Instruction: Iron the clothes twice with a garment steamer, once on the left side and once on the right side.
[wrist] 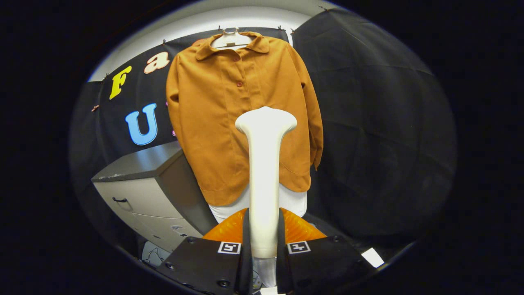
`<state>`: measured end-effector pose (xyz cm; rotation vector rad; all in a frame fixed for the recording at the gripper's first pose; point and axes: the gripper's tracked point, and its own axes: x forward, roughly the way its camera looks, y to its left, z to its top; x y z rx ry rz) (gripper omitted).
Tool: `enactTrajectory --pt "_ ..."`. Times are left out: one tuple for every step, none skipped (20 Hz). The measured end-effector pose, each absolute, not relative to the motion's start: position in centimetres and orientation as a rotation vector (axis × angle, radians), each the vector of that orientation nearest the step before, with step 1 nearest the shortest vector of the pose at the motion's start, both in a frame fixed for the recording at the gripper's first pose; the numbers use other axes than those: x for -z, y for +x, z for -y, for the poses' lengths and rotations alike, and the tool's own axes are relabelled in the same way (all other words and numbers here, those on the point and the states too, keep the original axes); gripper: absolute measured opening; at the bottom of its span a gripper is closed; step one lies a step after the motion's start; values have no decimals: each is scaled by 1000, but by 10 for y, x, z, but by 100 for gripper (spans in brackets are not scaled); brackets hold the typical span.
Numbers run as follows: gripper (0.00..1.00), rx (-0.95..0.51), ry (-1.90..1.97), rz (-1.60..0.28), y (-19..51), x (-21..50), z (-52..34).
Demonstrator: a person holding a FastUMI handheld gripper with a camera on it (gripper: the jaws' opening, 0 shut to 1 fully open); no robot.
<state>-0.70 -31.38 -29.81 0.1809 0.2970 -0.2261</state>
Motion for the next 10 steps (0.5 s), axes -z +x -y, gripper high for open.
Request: enactTrajectory --pt "26 224 169 -282 -9 287 308" --pt "26 223 159 -265 -10 275 302" --pt "26 220 157 -249 -11 264 296" --pt "26 214 151 -239 -12 254 290" --pt "26 209 142 -228 -12 244 284" --pt "26 205 134 -217 -12 233 278" --pt "26 201 125 -208 -11 223 273" --pt "26 198 119 -200 -11 214 267" --pt "26 197 117 -191 -10 204 262" --pt "26 194 115 -186 -9 196 255"
